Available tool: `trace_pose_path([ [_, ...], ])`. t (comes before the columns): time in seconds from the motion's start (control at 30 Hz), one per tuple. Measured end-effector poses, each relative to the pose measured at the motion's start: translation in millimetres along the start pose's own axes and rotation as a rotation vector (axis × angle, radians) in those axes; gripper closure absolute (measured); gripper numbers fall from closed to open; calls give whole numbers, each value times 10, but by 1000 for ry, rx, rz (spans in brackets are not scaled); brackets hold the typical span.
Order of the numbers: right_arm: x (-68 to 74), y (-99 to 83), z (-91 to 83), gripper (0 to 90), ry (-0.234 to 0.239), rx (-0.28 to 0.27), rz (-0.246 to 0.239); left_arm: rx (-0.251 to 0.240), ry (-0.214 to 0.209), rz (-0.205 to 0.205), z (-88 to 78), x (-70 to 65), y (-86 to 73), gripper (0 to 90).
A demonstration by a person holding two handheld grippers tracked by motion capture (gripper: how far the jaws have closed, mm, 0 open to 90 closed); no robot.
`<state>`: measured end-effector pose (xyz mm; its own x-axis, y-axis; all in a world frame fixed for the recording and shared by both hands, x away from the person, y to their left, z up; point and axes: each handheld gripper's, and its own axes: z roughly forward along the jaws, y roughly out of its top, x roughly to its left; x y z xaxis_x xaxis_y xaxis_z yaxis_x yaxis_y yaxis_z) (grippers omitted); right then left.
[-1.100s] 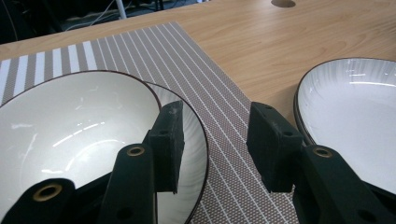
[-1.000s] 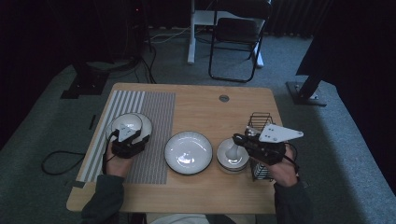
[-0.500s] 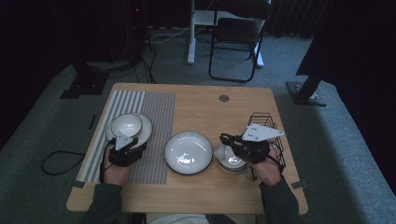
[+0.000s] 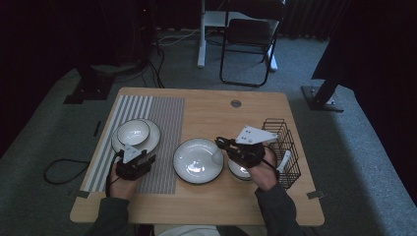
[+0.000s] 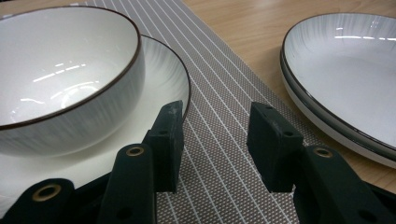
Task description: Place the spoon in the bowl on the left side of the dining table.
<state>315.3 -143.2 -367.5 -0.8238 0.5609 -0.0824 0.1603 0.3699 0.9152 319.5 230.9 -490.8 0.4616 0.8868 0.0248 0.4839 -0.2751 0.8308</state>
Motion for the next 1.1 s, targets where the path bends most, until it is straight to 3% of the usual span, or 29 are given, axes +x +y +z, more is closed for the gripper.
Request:
trace_pose_path([
  [0.57, 89, 173, 474, 847, 19, 4, -15, 9, -12, 50, 97, -38, -78, 563],
  [0.77, 88, 252, 606, 847, 21, 5, -20, 13, -1, 35, 103, -10, -94, 564],
  [1.1, 73, 327, 806, 847, 41, 14, -17, 29, -2, 49, 134, -26, -106, 563],
])
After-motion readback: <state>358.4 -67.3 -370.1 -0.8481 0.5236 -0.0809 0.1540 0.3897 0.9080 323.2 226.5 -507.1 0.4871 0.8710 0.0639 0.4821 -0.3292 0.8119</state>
